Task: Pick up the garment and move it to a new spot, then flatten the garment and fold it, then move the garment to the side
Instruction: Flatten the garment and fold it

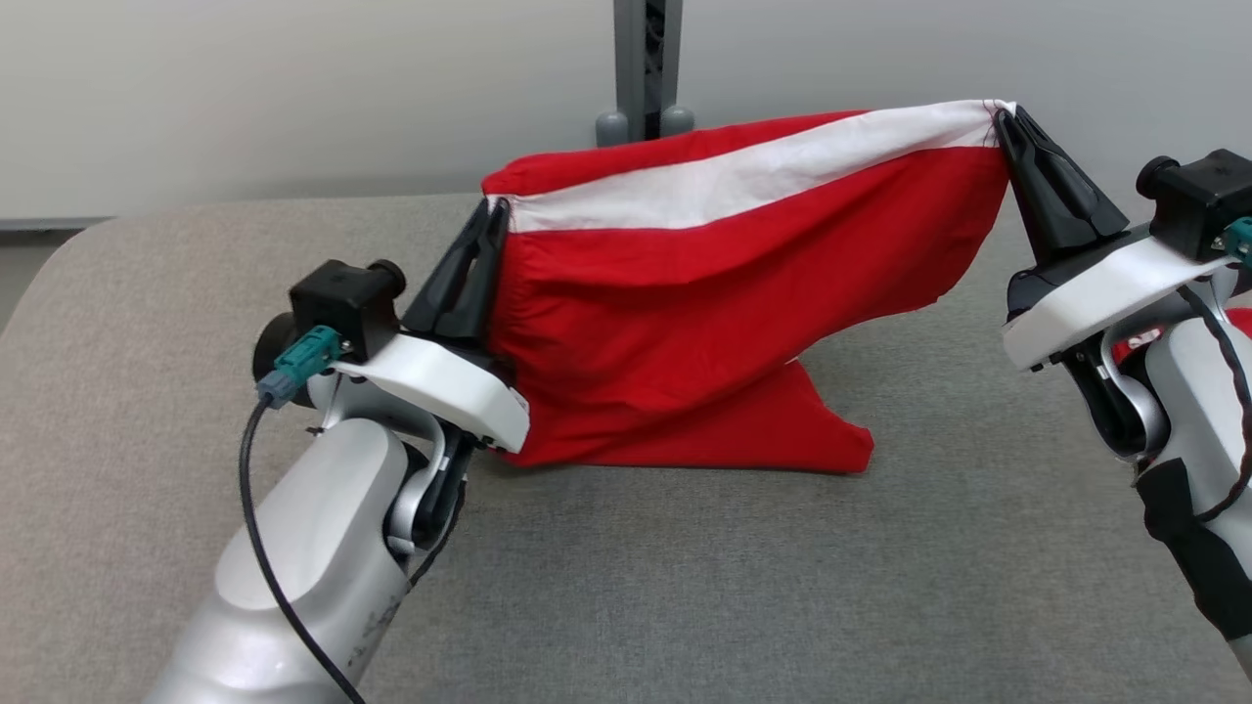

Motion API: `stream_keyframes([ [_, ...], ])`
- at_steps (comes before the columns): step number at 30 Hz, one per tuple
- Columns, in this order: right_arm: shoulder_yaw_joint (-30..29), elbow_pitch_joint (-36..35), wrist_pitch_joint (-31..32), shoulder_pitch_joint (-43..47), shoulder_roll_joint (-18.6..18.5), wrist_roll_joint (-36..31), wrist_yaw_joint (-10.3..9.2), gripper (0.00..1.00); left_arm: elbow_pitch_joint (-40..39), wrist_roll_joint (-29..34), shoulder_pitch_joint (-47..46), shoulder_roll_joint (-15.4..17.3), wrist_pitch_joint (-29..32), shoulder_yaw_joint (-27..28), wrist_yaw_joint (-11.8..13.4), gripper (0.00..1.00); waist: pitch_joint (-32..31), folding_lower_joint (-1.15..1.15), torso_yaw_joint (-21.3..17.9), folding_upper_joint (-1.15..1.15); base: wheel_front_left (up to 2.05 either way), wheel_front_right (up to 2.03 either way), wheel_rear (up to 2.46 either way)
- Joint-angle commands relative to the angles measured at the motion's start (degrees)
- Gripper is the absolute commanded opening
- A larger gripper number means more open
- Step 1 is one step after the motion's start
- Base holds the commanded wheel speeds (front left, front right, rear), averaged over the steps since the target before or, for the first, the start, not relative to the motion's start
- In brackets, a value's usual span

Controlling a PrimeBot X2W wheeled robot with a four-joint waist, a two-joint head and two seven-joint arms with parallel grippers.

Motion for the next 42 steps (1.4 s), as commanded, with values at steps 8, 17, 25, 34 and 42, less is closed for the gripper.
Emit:
stream_keyframes([
  [8,-4.15,-9.64,0.43,3.29,-1.07,-4.81,-0.01,0.00,-6.02,0.16,-0.88,3.31,-0.24,3.30,2.71,0.00,-4.26,0.00,-4.76,0.00,0.00,0.00,0.00],
  [17,-9.95,-19.30,4.76,7.90,0.42,-7.81,-0.01,0.00,-10.19,0.86,0.07,5.17,1.23,3.10,4.33,0.00,-2.58,0.00,-5.65,0.00,0.00,0.00,0.00],
  [25,-11.81,-21.36,8.09,0.87,1.90,-8.25,-0.01,0.00,-8.86,2.28,-9.38,7.54,5.59,2.94,2.28,0.00,5.65,0.00,-6.30,0.00,0.00,0.00,0.00],
  [34,-9.01,-7.72,3.54,-27.98,4.24,-10.65,-0.01,0.00,3.68,7.23,-38.19,7.30,4.84,4.07,-1.94,0.00,20.52,0.00,-8.46,0.00,0.00,0.00,0.00],
  [42,-14.66,-0.33,-0.20,-41.19,9.70,-16.17,-0.01,0.00,10.15,10.13,-51.09,3.42,-0.53,8.09,-1.82,0.00,27.52,0.00,-8.60,0.00,0.00,0.00,0.00],
])
